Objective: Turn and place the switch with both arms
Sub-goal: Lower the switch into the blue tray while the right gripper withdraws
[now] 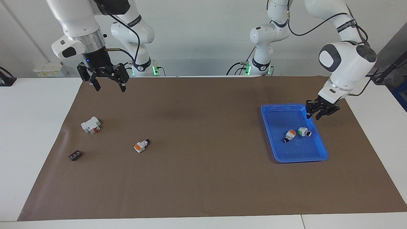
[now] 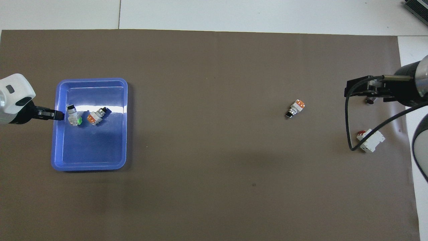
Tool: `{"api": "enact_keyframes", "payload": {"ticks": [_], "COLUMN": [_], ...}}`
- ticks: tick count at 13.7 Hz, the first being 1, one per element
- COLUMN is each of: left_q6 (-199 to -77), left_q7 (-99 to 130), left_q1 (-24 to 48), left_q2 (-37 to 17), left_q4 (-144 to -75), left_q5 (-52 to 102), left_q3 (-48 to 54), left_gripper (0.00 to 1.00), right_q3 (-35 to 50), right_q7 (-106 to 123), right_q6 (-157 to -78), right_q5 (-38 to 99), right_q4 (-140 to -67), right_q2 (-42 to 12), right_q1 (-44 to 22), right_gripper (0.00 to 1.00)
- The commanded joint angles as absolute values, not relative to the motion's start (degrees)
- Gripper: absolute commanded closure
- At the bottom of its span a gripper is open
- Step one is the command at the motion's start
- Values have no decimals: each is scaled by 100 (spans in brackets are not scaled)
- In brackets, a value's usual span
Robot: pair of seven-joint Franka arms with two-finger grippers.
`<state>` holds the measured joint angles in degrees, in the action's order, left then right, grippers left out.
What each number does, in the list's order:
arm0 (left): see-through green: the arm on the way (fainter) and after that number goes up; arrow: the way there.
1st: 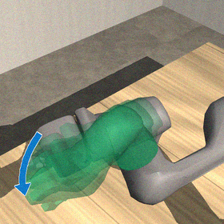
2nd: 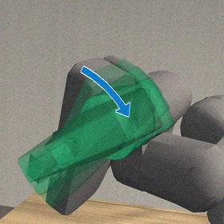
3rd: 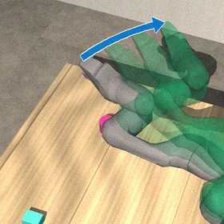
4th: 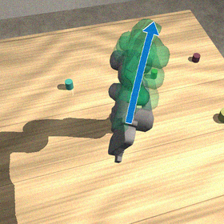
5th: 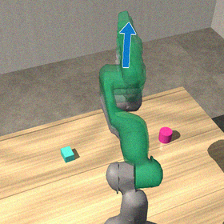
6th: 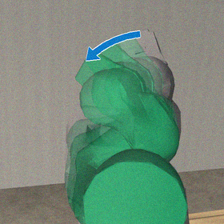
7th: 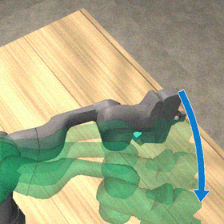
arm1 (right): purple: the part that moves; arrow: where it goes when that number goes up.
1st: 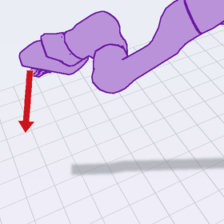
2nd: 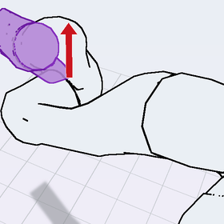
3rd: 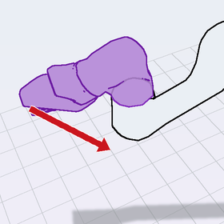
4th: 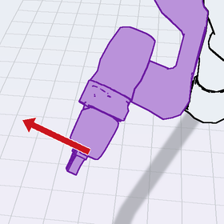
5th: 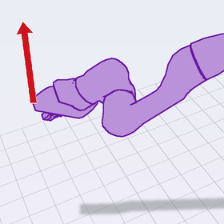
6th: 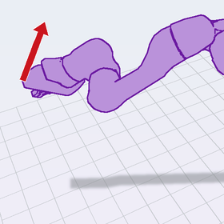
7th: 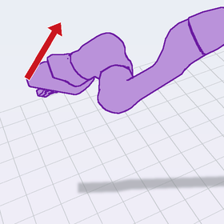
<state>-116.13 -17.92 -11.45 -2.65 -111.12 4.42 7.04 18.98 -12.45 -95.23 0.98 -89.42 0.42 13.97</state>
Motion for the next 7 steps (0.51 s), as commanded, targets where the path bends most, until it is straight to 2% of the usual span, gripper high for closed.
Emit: {"api": "enact_keyframes", "payload": {"ticks": [1, 3, 5, 6, 7], "left_q6": [-10480, -9855, -9652, -9398, -9082], "left_q7": [-1285, -706, -449, -387, -369], "left_q1": [-766, -345, -80, -27, -26], "left_q2": [-860, -1072, -1046, -1020, -985], "left_q4": [-9637, -9046, -8983, -8843, -8607], "left_q5": [55, -96, -79, -53, -27], "left_q3": [668, 668, 659, 677, 694], "left_gripper": [1, 1, 1, 1, 1], "right_q3": [1785, 1644, 1565, 1295, 840], "right_q7": [-1116, -1116, -1107, -1099, -1012], "right_q6": [-9160, -8905, -8641, -8561, -8561], "right_q5": [26, 26, -9, -113, -140], "right_q4": [-8877, -8886, -8921, -8921, -8921], "right_q2": [140, 263, 386, 404, 396], "right_q1": [1450, 1441, 1450, 1328, 927], "right_gripper": [0, 0, 0, 0, 0]}}
